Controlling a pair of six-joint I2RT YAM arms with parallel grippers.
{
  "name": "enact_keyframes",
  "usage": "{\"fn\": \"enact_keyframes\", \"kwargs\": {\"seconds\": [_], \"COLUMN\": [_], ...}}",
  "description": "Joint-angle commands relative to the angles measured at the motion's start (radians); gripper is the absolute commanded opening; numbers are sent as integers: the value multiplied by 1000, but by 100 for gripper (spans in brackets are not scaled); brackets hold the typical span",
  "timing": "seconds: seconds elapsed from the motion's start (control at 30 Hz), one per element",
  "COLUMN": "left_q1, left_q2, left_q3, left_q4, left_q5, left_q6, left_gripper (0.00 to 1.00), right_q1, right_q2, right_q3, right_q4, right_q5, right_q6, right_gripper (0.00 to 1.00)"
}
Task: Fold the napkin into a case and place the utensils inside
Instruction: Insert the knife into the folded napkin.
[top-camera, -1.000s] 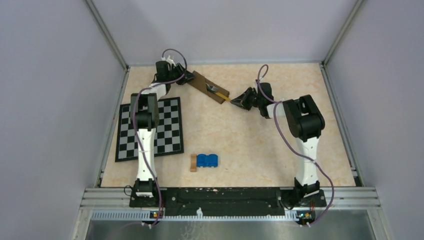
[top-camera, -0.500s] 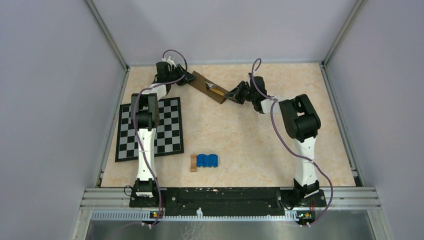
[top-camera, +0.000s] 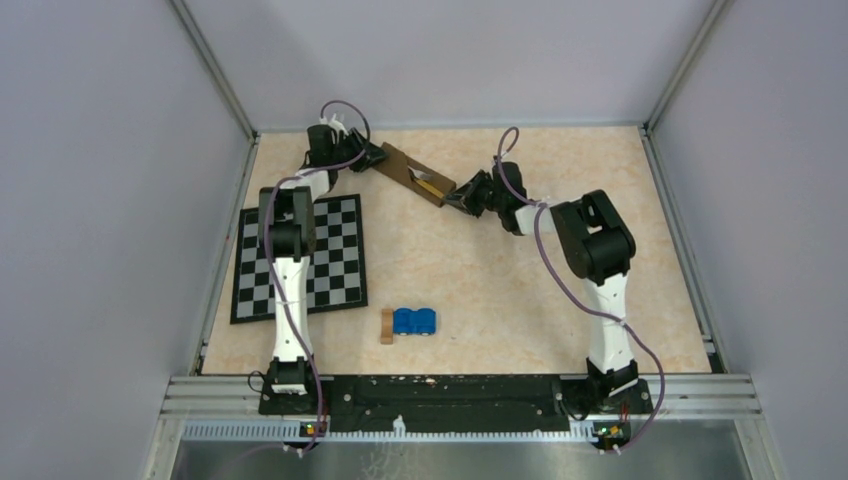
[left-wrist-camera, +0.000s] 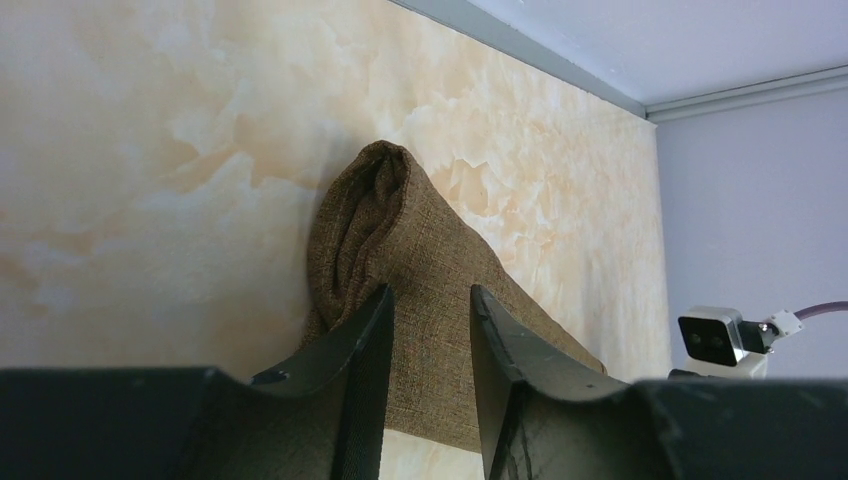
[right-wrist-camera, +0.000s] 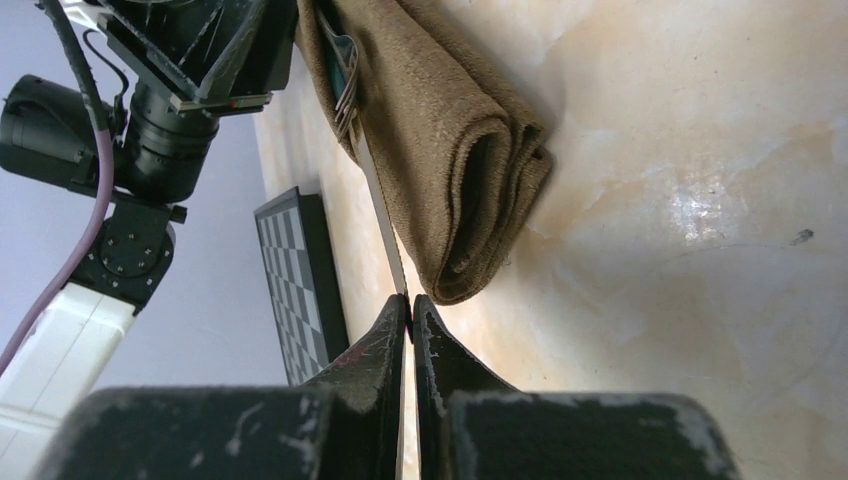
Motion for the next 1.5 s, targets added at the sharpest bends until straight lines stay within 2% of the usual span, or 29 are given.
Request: {"fn": "enact_keyframes", "kwargs": {"seconds": [0.0, 0.2, 0.4, 1.47], "left_q1": [45, 63, 63, 47], "left_q2": [-77, -59, -46, -49], "left_q3": [-54, -15, -41, -56], "left_q4": [95, 64, 92, 89], "left_q5": [6, -3, 8, 8], "left_q6": [-64, -49, -61, -47], "left_gripper": [41, 41, 41, 40], "right_q1": [13, 12, 13, 91], "right_q2": [-17, -14, -6, 202], "right_q3": [-17, -19, 2, 373], "right_q4": [51, 53, 40, -111], "right_q5": [39, 40, 32, 3], "right_q6": [12, 15, 11, -54], "right_gripper": [0, 0, 0, 0]}}
